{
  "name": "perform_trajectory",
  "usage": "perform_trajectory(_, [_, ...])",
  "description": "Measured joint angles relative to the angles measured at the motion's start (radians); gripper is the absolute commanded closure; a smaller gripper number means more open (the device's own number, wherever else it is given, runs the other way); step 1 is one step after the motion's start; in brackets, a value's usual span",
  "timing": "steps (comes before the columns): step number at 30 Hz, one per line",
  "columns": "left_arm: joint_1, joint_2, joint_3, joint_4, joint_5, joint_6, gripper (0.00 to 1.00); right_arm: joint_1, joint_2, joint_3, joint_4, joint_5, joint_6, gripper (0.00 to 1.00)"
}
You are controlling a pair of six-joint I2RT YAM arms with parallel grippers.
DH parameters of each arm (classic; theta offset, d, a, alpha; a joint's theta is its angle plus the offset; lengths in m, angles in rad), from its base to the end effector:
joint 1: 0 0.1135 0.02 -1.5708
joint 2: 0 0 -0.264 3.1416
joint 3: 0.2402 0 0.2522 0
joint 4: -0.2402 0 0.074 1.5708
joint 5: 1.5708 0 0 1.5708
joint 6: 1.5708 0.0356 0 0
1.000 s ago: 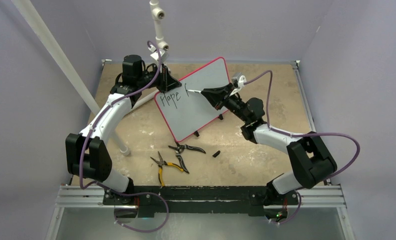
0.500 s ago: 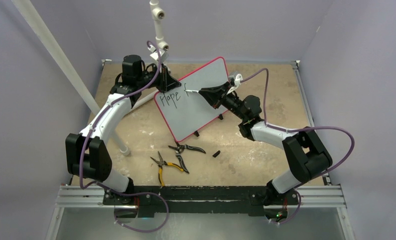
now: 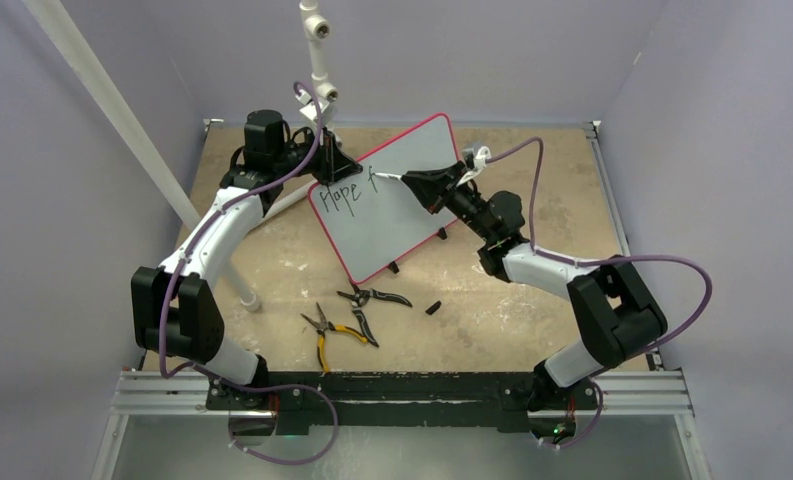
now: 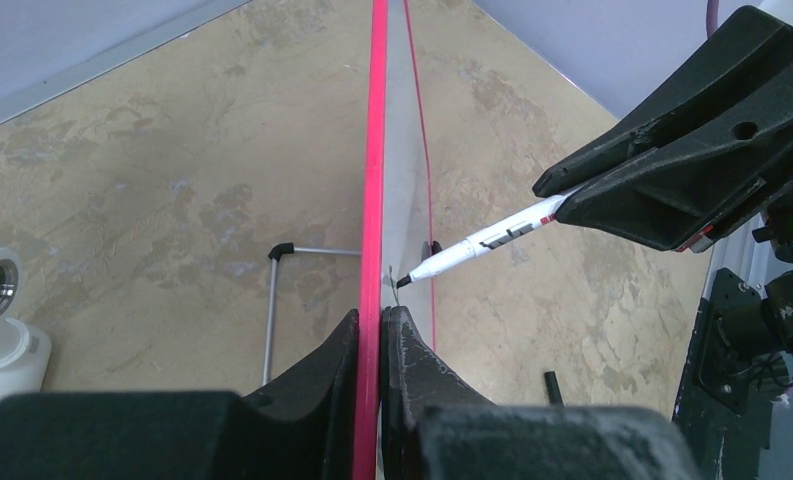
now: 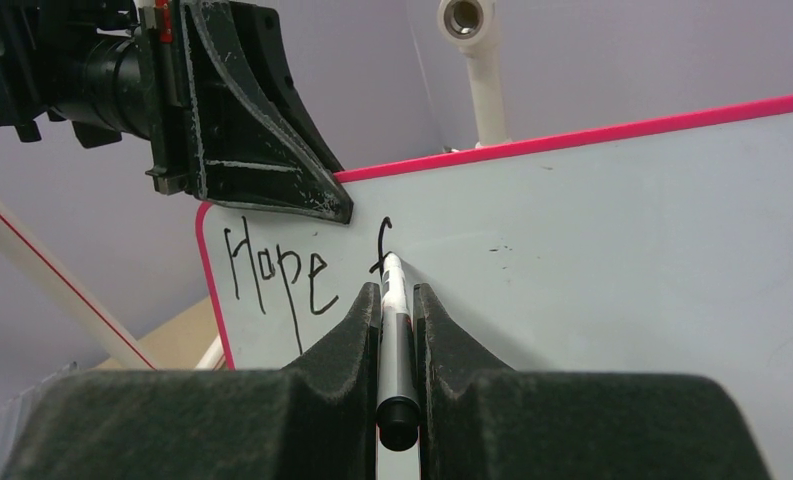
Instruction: Write a sentence on the whiteboard
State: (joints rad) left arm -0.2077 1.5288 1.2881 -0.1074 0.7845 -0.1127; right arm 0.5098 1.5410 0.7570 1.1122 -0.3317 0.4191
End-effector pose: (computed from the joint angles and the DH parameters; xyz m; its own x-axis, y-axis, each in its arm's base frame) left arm 0.3416 -0.0977 0.3433 -0.4212 0.0074 -0.9070 0.7532 0.5600 -0.3452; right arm 0.2823 0.1711 0.2816 -0.0403 0.4183 -0.9074 -0.7817 0.5524 0.2893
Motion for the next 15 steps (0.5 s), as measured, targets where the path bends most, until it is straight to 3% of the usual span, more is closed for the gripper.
perform_trajectory(15, [0.0, 0.0, 0.0, 0.001, 0.008, 0.0, 1.0, -0.001, -0.038, -0.046, 0.016, 0.005, 0.0, 1.0])
